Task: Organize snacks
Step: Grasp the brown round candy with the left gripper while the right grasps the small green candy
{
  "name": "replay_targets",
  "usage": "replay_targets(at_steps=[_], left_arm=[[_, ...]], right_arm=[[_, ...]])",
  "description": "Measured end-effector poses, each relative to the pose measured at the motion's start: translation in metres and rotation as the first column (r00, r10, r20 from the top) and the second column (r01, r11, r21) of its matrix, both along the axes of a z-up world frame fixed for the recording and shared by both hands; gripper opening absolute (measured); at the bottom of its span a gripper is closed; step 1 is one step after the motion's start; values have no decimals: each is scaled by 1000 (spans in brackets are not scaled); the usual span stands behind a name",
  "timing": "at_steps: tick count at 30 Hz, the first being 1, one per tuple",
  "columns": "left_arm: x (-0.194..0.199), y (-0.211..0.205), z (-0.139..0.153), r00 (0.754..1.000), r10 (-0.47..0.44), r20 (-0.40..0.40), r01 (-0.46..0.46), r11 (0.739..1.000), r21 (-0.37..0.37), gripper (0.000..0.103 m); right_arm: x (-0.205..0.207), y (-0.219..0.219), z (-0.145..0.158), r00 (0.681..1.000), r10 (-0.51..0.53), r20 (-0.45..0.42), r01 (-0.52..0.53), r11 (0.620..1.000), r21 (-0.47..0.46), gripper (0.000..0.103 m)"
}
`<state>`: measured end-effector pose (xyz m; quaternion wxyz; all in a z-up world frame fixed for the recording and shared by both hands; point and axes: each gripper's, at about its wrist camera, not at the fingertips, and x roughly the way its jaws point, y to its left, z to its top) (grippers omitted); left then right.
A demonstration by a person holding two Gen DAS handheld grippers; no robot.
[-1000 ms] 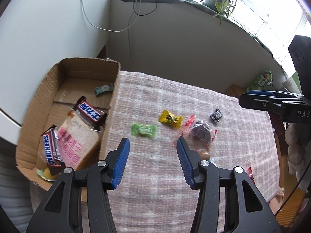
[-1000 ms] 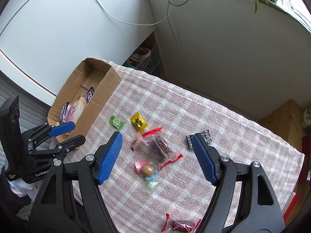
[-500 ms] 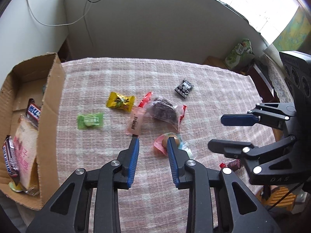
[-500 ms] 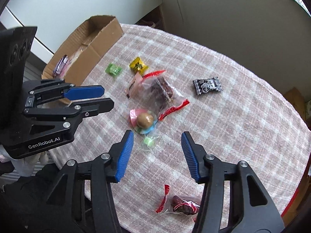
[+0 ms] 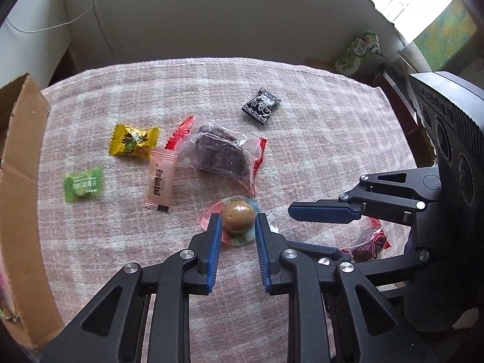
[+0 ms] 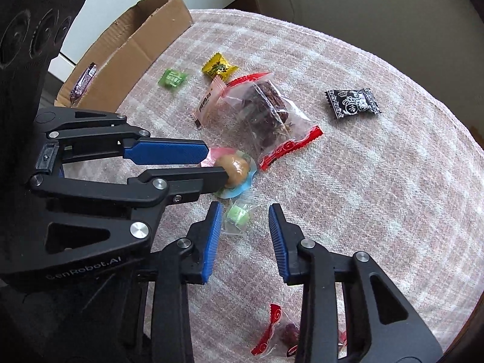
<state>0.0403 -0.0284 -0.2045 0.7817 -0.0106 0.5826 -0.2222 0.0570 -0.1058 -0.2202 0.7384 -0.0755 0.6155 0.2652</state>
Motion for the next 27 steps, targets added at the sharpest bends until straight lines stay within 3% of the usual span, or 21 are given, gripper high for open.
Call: replay_targets(at_steps=[13, 21, 27], left_arm=[[10, -6, -13, 999, -38, -35, 38, 999, 5, 21], [16, -13, -16, 999, -33, -16, 33, 999, 26, 25], [15, -23, -16, 997, -63, 40, 61, 997, 54, 23]], right_arm=[[5, 3, -12, 1000, 8, 0, -8, 1000, -16, 22], [8, -26, -12, 999, -52, -16, 51, 999, -17, 20], [7, -32, -11, 998, -65, -10, 65, 997, -29, 20]])
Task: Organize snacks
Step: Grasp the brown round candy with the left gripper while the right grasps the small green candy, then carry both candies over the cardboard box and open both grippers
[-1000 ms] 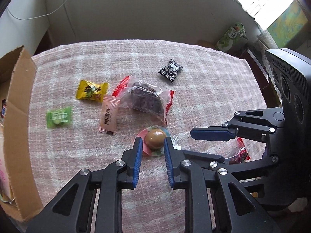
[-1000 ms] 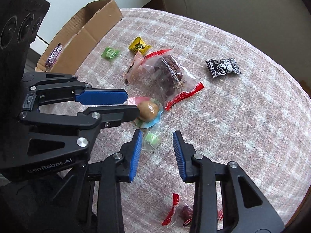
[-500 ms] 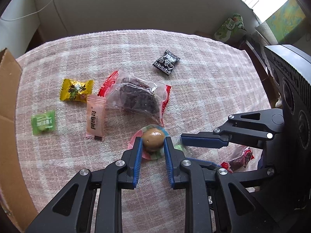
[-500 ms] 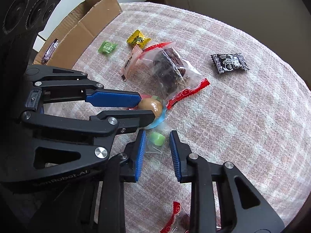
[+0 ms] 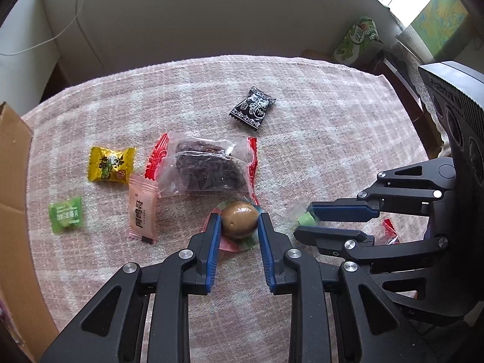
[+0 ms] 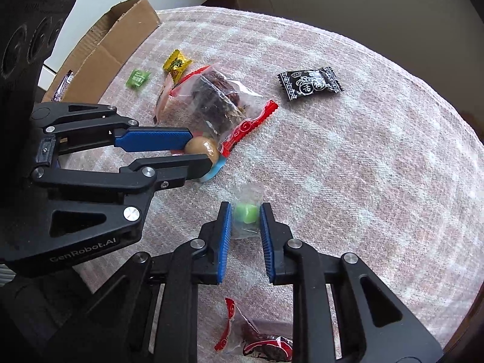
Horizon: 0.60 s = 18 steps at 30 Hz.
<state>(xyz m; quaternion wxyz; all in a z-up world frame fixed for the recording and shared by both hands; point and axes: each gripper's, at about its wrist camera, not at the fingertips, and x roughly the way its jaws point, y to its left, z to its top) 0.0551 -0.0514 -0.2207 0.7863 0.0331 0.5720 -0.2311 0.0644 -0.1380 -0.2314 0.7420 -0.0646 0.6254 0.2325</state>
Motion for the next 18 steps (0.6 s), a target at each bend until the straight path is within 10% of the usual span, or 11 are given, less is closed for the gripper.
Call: replay_targets(at_steps=[18], left_arm=[[-11, 32, 11, 995, 104, 4, -104, 994, -38, 22]], right_arm=[[-1, -13, 25, 998, -52, 34, 51, 998, 44, 20]])
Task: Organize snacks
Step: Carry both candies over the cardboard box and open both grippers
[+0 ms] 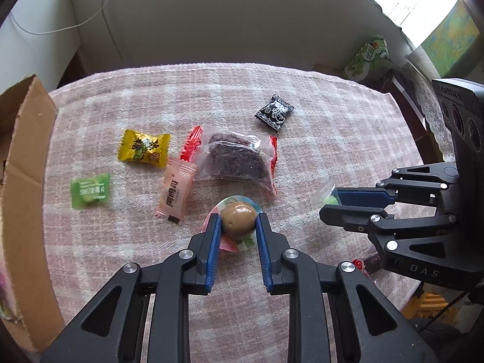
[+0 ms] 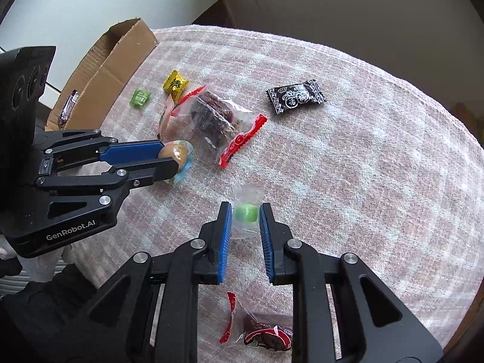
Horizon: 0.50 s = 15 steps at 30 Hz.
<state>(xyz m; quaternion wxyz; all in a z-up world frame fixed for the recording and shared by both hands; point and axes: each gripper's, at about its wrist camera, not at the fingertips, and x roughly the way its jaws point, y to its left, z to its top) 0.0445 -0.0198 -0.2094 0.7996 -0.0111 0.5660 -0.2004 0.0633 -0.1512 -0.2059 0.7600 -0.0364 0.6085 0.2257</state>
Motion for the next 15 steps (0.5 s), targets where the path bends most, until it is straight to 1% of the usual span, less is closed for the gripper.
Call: replay_targets(at_steps=[3, 9, 15], left_arm=[[-2, 7, 7, 1000, 22, 9, -22, 1000, -9, 22], [-3, 30, 26, 995, 99, 31, -98, 994, -40, 22], [-1, 66, 47, 978, 197, 69, -193, 979, -62, 22]], right_arm=[[3, 3, 10, 1000, 7, 18, -7, 1000, 3, 20], [13, 12, 38, 998, 19, 61, -21, 999, 33, 20], [32, 42, 62, 992, 65, 113, -71, 996, 58, 20]])
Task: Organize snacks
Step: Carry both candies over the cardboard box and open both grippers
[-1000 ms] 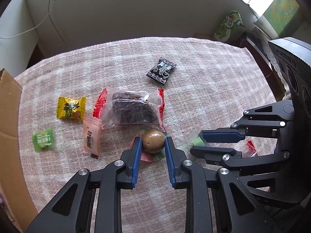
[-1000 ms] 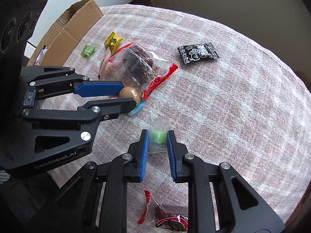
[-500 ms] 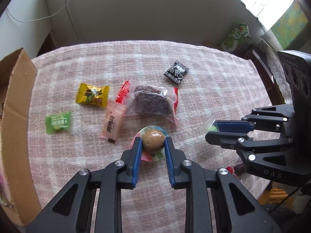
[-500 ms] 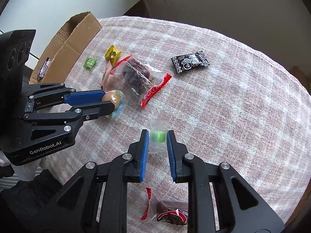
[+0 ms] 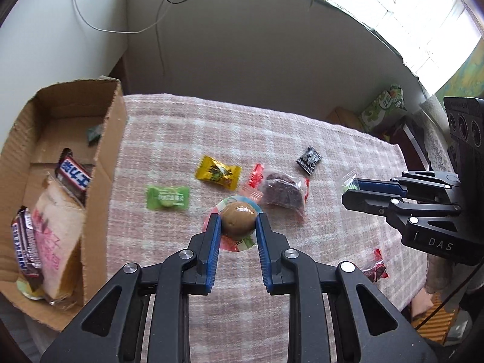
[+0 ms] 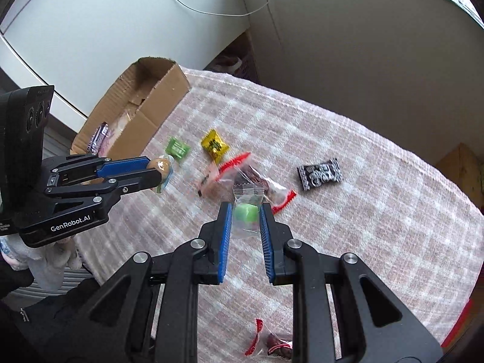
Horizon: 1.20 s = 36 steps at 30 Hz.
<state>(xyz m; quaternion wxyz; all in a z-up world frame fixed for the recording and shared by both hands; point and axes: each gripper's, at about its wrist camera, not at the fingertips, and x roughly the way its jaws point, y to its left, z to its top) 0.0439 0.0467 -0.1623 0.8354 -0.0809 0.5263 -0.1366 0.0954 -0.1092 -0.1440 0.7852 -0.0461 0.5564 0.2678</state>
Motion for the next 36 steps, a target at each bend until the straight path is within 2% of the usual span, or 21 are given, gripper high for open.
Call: replay_targets(at_steps=[8, 16, 27, 36], left_arm=[[0, 52, 17, 989, 137, 51, -138, 990, 8, 22], [3, 96, 22, 963, 256, 79, -258, 966, 23, 22], [10, 143, 12, 932, 355, 78, -360, 931, 63, 22], [13, 159, 3, 917, 394, 60, -398, 915, 72, 22]], right_arm=[[27, 53, 18, 995, 87, 53, -88, 996, 26, 20], [54, 116, 23, 979, 186, 87, -190, 981, 40, 20], [77, 188, 10, 959, 273, 79, -276, 960, 36, 20], [84, 220, -9, 948, 313, 52, -314, 949, 15, 20]])
